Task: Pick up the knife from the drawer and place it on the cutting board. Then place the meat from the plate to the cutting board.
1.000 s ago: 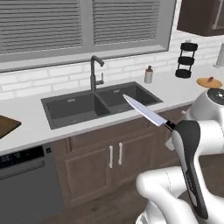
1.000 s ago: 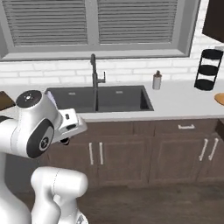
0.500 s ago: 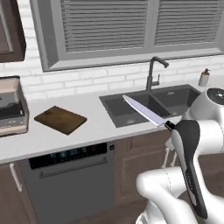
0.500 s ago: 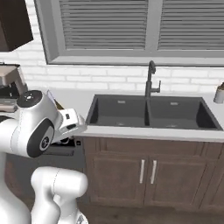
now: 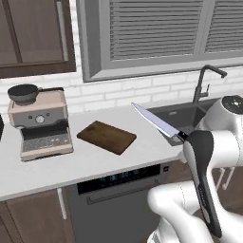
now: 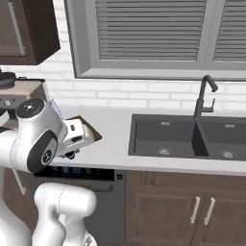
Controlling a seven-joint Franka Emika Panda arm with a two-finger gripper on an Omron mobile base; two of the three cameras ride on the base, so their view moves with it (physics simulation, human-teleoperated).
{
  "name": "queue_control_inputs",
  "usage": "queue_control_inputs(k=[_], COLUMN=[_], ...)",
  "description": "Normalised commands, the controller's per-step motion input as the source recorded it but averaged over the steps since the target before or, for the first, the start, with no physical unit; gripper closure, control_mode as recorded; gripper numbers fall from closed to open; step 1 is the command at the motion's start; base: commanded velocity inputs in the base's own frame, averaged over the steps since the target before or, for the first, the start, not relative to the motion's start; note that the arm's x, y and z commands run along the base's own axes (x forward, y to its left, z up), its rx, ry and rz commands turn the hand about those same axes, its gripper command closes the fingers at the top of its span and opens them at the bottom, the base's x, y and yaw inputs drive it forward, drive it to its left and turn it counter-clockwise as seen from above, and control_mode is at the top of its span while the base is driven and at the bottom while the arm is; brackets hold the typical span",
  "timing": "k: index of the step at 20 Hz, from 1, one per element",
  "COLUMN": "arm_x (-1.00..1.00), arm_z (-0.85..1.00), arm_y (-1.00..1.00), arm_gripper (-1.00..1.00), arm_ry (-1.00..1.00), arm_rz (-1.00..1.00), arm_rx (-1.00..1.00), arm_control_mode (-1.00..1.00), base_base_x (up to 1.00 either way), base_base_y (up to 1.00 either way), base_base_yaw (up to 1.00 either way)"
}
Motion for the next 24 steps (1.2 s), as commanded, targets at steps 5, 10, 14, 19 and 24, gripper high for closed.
queue_control_inputs(k=[5, 10, 14, 19, 24], arm_x=[0.00, 0.00, 0.00, 0.00, 0.00], arm_z=[0.00, 0.00, 0.00, 0.00, 0.00], arm_y=[0.00, 0.00, 0.00, 0.00, 0.00], arm_gripper=[1.00, 1.00, 1.00, 1.00, 1.00], arm_ry=[0.00, 0.00, 0.00, 0.00, 0.00], arm_rz=[0.00, 0.00, 0.00, 0.00, 0.00], arm_rx=[0.00, 0.00, 0.00, 0.00, 0.00], arm_control_mode=[1.00, 1.00, 1.00, 1.00, 1.00], base_base_x=[0.60, 0.40, 0.00, 0.00, 0.00], base_base_y=[0.29, 0.37, 0.55, 0.39, 0.00], base_base_yaw=[0.00, 0.00, 0.00, 0.02, 0.00])
